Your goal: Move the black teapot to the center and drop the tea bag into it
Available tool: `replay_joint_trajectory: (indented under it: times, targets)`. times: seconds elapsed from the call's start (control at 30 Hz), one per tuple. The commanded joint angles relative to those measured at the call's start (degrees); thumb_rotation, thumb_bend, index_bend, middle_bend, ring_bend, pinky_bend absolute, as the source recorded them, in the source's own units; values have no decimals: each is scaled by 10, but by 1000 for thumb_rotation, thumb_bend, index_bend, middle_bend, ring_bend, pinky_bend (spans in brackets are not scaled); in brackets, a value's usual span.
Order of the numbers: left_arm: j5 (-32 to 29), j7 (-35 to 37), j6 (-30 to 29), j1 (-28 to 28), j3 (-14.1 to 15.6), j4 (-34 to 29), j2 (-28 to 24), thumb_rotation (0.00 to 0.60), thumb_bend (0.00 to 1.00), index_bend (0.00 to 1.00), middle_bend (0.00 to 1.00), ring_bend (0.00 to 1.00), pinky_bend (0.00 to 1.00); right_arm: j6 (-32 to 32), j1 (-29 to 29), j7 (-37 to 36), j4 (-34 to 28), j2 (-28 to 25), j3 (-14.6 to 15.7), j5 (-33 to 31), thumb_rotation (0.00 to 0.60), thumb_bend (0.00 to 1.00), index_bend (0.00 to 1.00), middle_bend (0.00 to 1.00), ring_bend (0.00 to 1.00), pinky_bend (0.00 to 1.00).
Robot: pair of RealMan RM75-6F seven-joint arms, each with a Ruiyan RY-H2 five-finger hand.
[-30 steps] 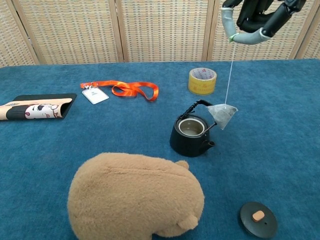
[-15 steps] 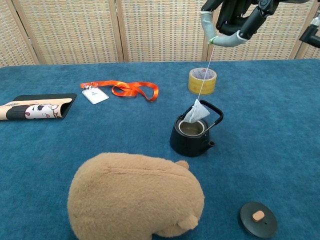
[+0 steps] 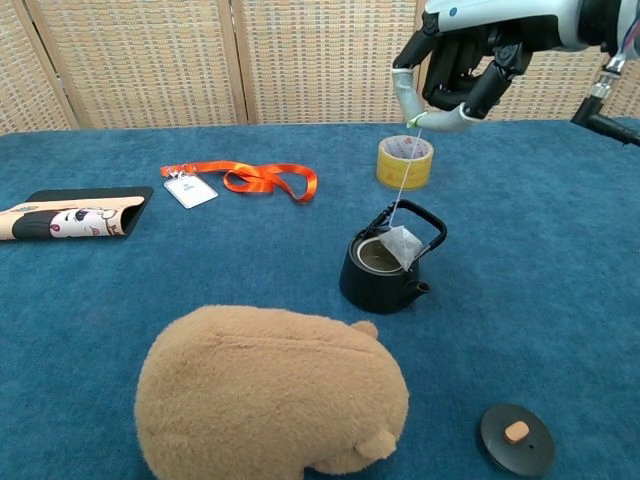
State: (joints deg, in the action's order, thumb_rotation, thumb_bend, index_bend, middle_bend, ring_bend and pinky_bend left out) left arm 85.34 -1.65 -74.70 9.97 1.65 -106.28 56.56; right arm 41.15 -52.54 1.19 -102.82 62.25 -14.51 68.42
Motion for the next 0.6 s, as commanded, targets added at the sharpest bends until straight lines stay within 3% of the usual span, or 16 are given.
replay_joint_trajectory:
  times: [0.03, 0.6]
  targets:
    - [0, 1, 0, 0, 0, 1, 1, 600, 102, 0, 0, 0, 0, -2, -5, 5, 7, 6, 1, -5, 600, 604, 643, 927, 939, 767]
    - [-6, 11, 7, -1, 3, 12, 4, 600, 102, 0, 0, 0, 0, -13, -29, 18, 45, 39, 6, -40, 600, 603, 647, 927, 939, 767]
